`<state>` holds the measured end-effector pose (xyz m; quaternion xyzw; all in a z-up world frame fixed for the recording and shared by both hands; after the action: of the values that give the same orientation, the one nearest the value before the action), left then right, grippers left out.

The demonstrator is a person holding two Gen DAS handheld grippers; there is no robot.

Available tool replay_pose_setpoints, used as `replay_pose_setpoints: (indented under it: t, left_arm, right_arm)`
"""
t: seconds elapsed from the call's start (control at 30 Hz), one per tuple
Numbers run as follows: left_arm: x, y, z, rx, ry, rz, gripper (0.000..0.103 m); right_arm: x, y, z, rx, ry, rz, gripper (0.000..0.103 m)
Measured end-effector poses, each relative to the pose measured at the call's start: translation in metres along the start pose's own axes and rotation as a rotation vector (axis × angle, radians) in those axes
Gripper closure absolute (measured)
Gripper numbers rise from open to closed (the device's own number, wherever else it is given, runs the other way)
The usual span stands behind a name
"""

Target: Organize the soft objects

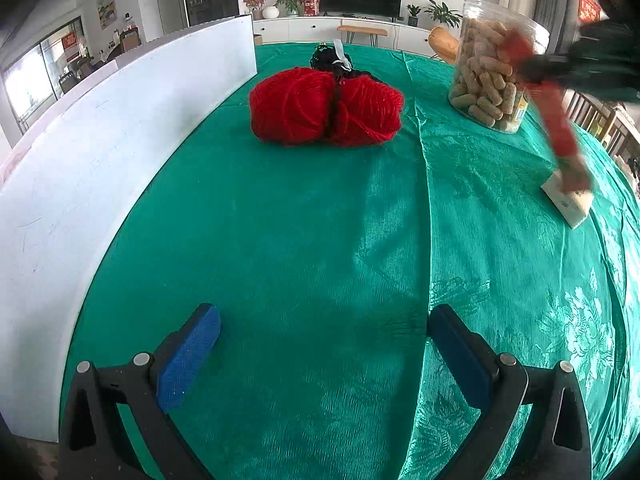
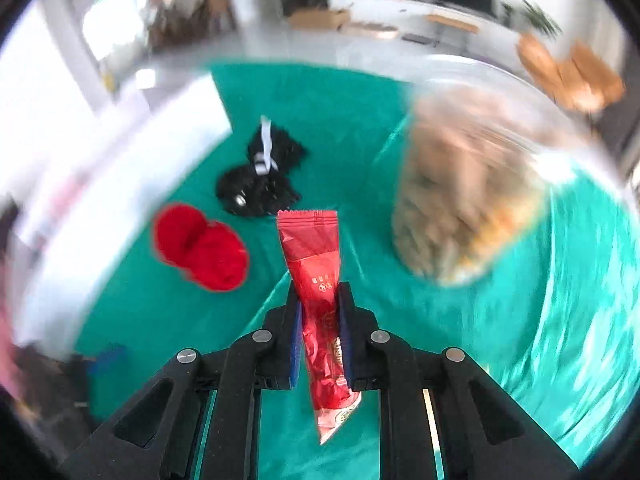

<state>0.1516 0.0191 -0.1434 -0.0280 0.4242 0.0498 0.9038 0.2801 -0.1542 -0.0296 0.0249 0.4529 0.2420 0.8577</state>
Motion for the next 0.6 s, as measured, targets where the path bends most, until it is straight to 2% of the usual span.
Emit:
replay_pose_setpoints:
  t: [0.1,0.17,0.2,0.3,0.4,0.43,0.47,0.53,0.6]
  left_arm:
    - [0.000,0.000,0.000,0.000,0.000,0.000,0.000]
    - [0.000,0.000,0.000,0.000,0.000,0.000,0.000]
    - [0.000,0.000,0.000,-0.001,0.000,0.000,0.000]
    - [0.000,0.000,0.000,-0.001,-0.001,0.002,0.000]
    - [0.000,0.000,0.000,-0.001,-0.001,0.002,0.000]
    - [0.000,0.000,0.000,-0.001,-0.001,0.001,0.000]
    - [0.000,0.000,0.000,-0.001,-0.001,0.001,0.000]
    - [0.000,0.000,0.000,0.000,-0.001,0.000,0.000]
    - [0.000,0.000,-0.001,0.000,-0.002,0.001,0.000]
  right_arm:
    - [-0.041,-0.036,-0.025,0.194,-0.016,0.075,0.086]
    - [-0.060,-0.064,-0.046,0.286,-0.001,0.061,0.086]
    - [-0.065,-0.077,-0.055,0.316,0.013,0.034,0.086]
    - [-0.073,-0.138,-0.084,0.330,0.072,-0.196,0.085]
    - [-0.072,-0.178,-0.096,0.336,0.088,-0.308,0.072]
    - [-0.070,-0.188,-0.096,0.349,0.080,-0.311,0.050]
    - [-0.069,-0.194,-0.099,0.357,0.074,-0.321,0.036]
    - [-0.068,-0.199,-0.104,0.356,0.071,-0.354,0.036]
    - [-0.067,-0.196,-0.111,0.331,0.085,-0.339,0.036]
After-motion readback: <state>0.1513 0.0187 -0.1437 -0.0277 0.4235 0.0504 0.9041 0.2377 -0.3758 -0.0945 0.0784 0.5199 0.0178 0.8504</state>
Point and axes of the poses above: each gripper's, at about its wrist camera, not at the fingertips, and x roughly the way its jaws point, y to its left, z to its top, the point moved 8 cm from there along x, roughly the way its jaws point, and after that the axes turned 4 degrees about -y, right-handed, at the moved point
